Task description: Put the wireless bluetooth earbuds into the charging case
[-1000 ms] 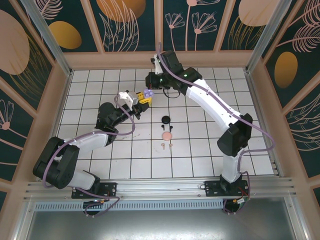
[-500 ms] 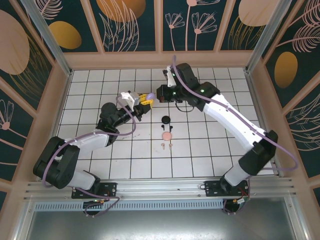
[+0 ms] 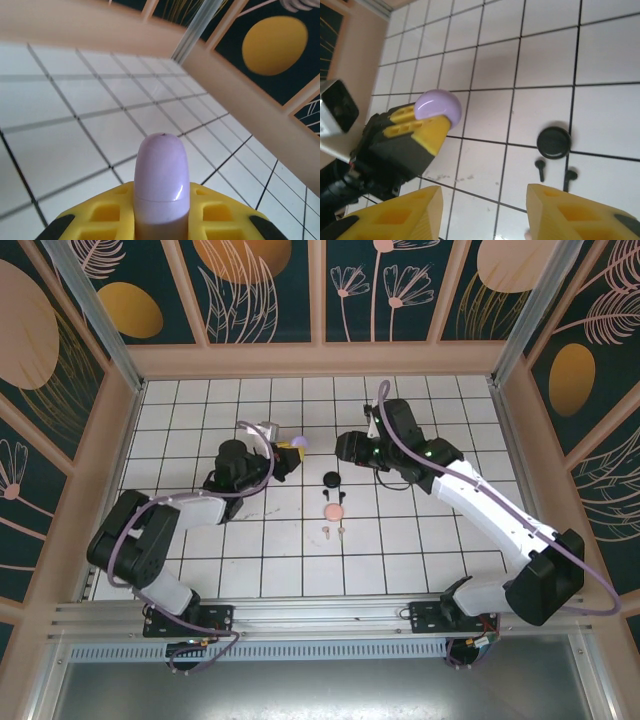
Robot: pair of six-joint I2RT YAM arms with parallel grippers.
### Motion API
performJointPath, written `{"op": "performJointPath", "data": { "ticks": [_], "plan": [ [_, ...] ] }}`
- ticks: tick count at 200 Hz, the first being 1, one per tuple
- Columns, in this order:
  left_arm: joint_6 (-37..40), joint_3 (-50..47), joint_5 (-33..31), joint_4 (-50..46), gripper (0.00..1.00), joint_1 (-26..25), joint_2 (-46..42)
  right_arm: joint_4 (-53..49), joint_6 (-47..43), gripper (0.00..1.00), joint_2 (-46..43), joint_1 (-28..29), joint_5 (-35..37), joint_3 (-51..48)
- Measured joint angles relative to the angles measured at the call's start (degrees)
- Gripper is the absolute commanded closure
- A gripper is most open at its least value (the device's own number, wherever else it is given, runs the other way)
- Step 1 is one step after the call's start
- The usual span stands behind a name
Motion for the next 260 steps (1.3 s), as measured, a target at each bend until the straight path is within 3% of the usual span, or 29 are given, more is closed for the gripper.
{"op": "performJointPath", "data": {
  "ticks": [58,124,153,205,260],
  "plan": [
    [-11.3,3.6,6.4,-5.8,1.00,3.1,10.7,2.1,-0.1,0.44,-0.1,0.0,1.0,-5.2],
    [-12.6,8.3,5.0,-16.8,0.99,4.6,14.2,3.4,-0.1,0.41,-0.7,0.0,2.1,-7.4],
    [-12.6,9.2,3.4,-19.5,0.95,5.6,15.9,3.9,-0.1,0.41,-0.7,0.0,2.2,-7.4],
    [-12.6,10.4,2.6,-21.4,0.77,6.1,17.1,3.9,-0.1,0.39,-0.7,0.0,2.3,-7.4],
    [-10.5,12.5,0.0,-26.1,0.66,6.3,16.4,3.9,-0.1,0.29,-0.7,0.0,2.6,-7.4]
  ]
}}
